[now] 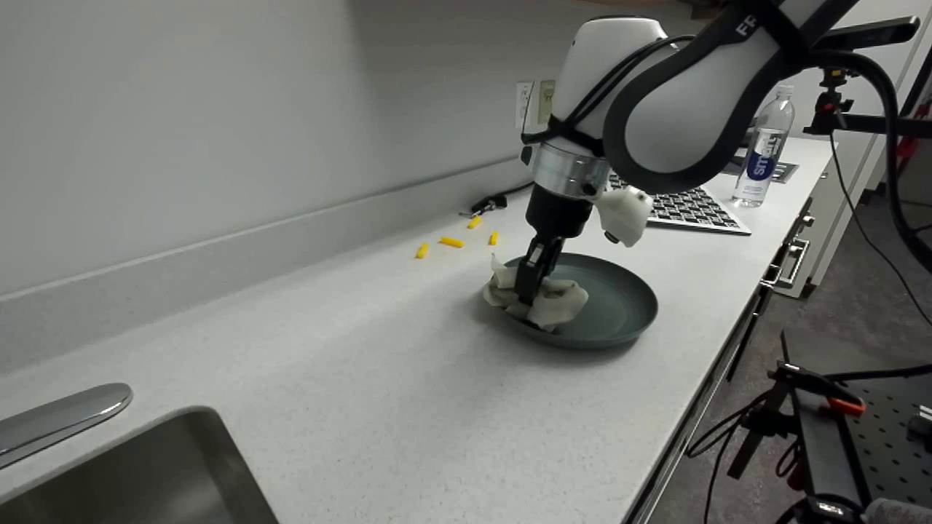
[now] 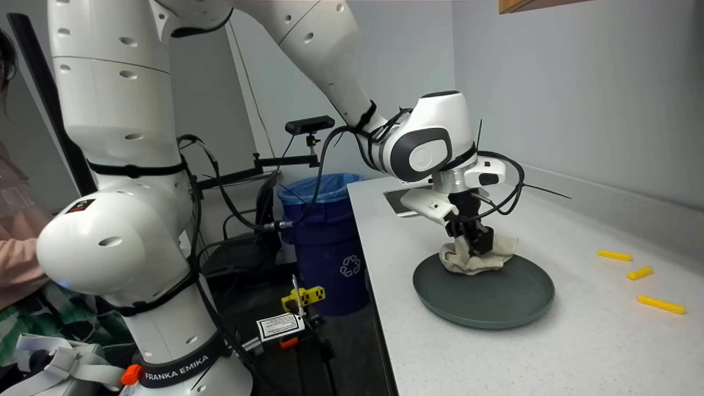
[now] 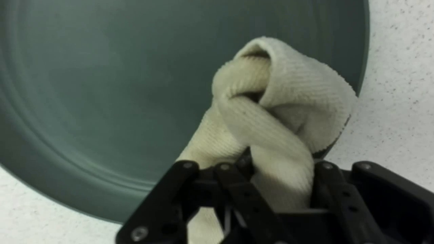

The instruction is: Wipe the plate with the cloth

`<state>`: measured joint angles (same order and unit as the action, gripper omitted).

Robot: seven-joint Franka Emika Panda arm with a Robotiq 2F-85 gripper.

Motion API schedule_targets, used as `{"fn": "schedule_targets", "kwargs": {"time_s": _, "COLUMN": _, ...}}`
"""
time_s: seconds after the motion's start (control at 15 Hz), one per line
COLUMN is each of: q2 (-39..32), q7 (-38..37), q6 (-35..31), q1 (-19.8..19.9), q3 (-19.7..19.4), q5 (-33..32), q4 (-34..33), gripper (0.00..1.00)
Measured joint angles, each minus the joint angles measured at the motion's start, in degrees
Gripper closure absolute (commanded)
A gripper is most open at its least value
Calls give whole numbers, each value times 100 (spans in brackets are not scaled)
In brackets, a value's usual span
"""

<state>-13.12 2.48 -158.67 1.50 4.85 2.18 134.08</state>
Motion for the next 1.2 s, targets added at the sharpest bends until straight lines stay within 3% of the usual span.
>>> {"fn": "schedule_targets", "kwargs": {"time_s": 0.13, "q2": 0, "q7": -20, "q6": 0, "q1": -1, "q3": -226, "q5": -298, "q4": 1, "gripper": 96}}
{"fn": "schedule_targets", "kwargs": {"time_s": 0.4, "q2": 2, "q7": -666, "q6": -1, "q1": -146, "q3": -1271, "q5": -2073, "q4": 39, "gripper": 96}}
{"fn": "schedule_targets", "kwargs": {"time_s": 0.6, "q2": 13, "q7": -1132, "q6": 1, "q1": -161, "q3": -1721, "q5": -2933, "q4": 137, "gripper": 96}}
{"fn": "schedule_targets", "kwargs": {"time_s": 0.87, "q2": 45, "q7": -1187, "q6": 5, "q1": -161, "q3": -1708, "q5": -2931, "q4": 359, "gripper": 96}}
{"fn": "schedule_targets", "kwargs": {"time_s": 1.2, "q2": 126, "q7": -717, "q6": 11, "q1": -97, "q3": -1248, "q5": -1856, "q4": 520, "gripper": 96}}
